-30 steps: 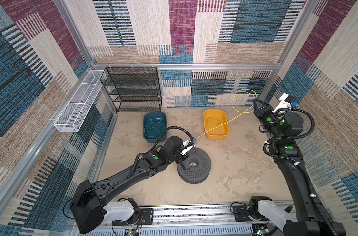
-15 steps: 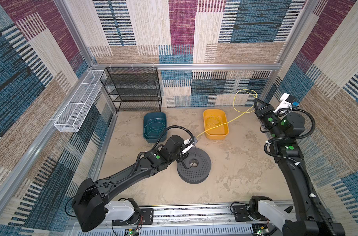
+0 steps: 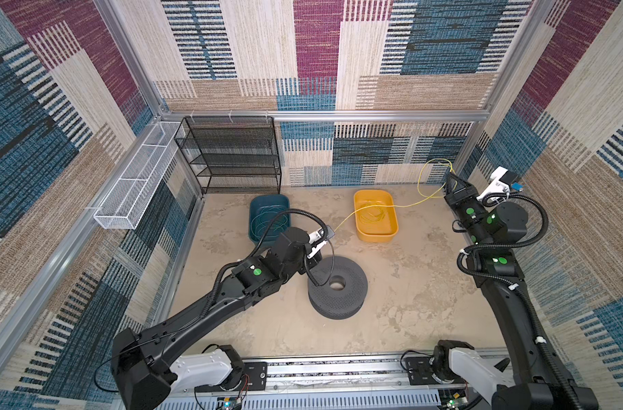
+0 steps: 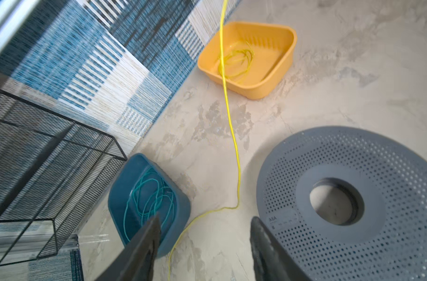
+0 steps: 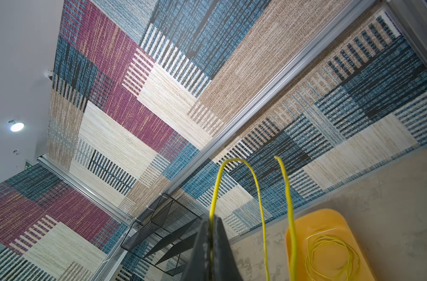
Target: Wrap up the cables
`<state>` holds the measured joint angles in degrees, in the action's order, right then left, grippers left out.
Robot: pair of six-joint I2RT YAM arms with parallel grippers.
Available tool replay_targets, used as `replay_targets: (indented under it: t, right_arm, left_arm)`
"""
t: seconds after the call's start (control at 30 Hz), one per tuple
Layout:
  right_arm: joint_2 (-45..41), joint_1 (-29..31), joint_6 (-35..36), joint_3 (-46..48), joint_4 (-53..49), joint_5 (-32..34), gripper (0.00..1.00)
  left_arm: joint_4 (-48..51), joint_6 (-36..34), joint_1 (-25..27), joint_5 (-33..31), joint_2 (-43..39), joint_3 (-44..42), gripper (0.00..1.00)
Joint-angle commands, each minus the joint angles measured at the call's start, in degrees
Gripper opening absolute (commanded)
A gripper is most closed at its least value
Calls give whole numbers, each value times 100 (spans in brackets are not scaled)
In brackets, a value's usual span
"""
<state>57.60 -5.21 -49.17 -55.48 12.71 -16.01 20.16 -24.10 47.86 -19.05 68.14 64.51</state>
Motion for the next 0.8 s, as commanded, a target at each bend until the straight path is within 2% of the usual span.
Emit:
replay_targets:
  t: [0.0, 0.2, 0.4, 0.57, 0.63, 0.77]
  right_arm:
    - [-15, 187, -5, 130, 258, -30, 0]
    - [-16, 722, 48, 382, 284, 142, 0]
    - [-75, 978, -108, 673, 443, -101, 0]
    - [-173, 1079, -212, 858, 452, -323, 0]
    - [-225, 1110, -240, 925, 467, -340, 0]
    - [-201, 1222, -295, 993, 548, -420, 0]
  left_arm:
    - [-206, 40, 63, 362, 178, 604, 58]
    - [-416, 158, 301, 1430, 1287, 1859, 53]
    - [-1063, 491, 490, 2327, 2380, 2744, 53]
    - [-1704, 842, 498, 2623, 2842, 2973, 48]
    - [-1837, 957, 502, 2719, 2952, 3013, 41]
    - [-1921, 1130, 498, 2871, 3181, 3181, 39]
